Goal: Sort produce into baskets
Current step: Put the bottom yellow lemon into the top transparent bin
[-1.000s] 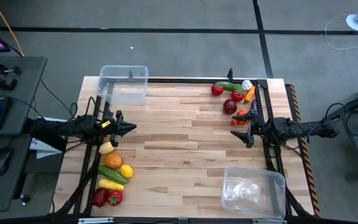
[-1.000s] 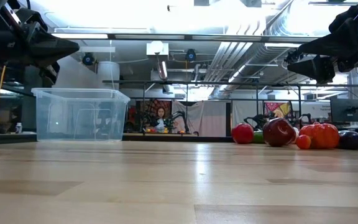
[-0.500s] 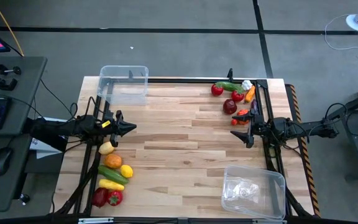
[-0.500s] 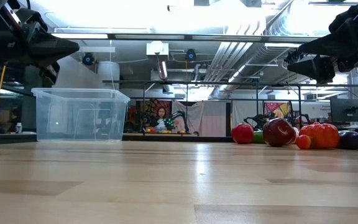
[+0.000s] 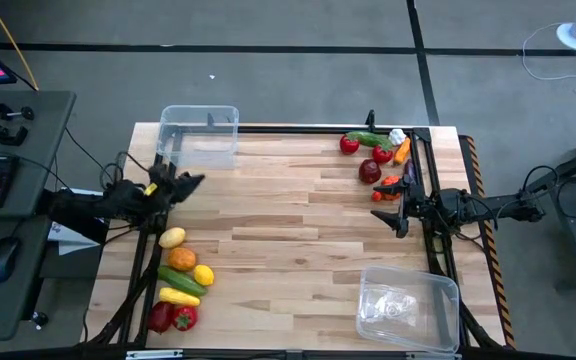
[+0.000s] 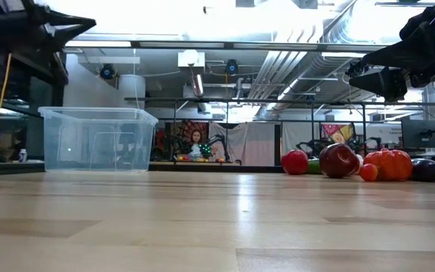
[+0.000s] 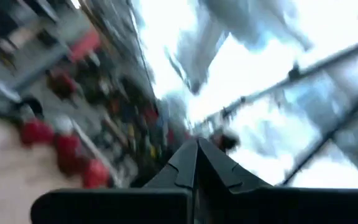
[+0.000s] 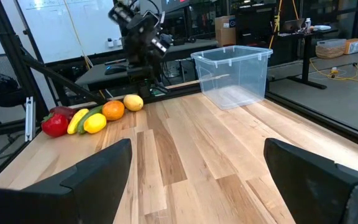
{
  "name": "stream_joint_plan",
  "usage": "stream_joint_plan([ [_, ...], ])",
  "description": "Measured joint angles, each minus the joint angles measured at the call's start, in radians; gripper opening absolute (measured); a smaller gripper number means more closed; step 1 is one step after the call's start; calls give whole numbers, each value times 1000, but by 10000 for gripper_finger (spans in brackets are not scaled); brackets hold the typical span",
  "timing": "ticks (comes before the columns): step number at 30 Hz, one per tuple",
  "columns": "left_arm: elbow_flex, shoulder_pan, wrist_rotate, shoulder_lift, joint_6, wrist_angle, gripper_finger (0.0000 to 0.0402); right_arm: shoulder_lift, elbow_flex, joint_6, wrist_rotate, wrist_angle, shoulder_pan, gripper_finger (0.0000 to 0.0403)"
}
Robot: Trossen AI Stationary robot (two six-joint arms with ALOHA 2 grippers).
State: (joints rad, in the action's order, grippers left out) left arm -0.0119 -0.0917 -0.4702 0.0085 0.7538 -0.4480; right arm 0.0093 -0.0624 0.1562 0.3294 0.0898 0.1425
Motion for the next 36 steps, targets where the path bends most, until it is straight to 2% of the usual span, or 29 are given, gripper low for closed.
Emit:
stream_joint_plan([
  [3, -1, 0, -206, -1, -5, -67, 1, 0, 0, 0, 0, 0, 0, 358],
  [6, -1, 0, -355, 8, 52, -68, 1, 0, 0, 0, 0, 0, 0, 358],
  [9, -4, 1, -363, 71, 190, -84, 1, 0, 0, 0, 0, 0, 0, 358],
  [14, -125, 1, -176, 325, 265, -113, 1, 0, 0, 0, 0, 0, 0, 358],
  [18, -304, 1, 24, 539, 136, -128, 1, 0, 0, 0, 0, 0, 0, 358],
  [22, -498, 0, 312, 684, -49, -38, 5, 0, 0, 0, 0, 0, 0, 358],
  [25, -683, 0, 514, 741, -118, 232, 30, 0, 0, 0, 0, 0, 0, 358],
  [28, -890, 0, 666, 797, -236, 609, 73, 0, 0, 0, 0, 0, 0, 358],
  [31, -1075, 0, 759, 874, -369, 916, 124, 0, 0, 0, 0, 0, 0, 358],
  [36, -1314, -3, 883, 1022, -530, 1306, 208, 0, 0, 0, 0, 0, 0, 358],
])
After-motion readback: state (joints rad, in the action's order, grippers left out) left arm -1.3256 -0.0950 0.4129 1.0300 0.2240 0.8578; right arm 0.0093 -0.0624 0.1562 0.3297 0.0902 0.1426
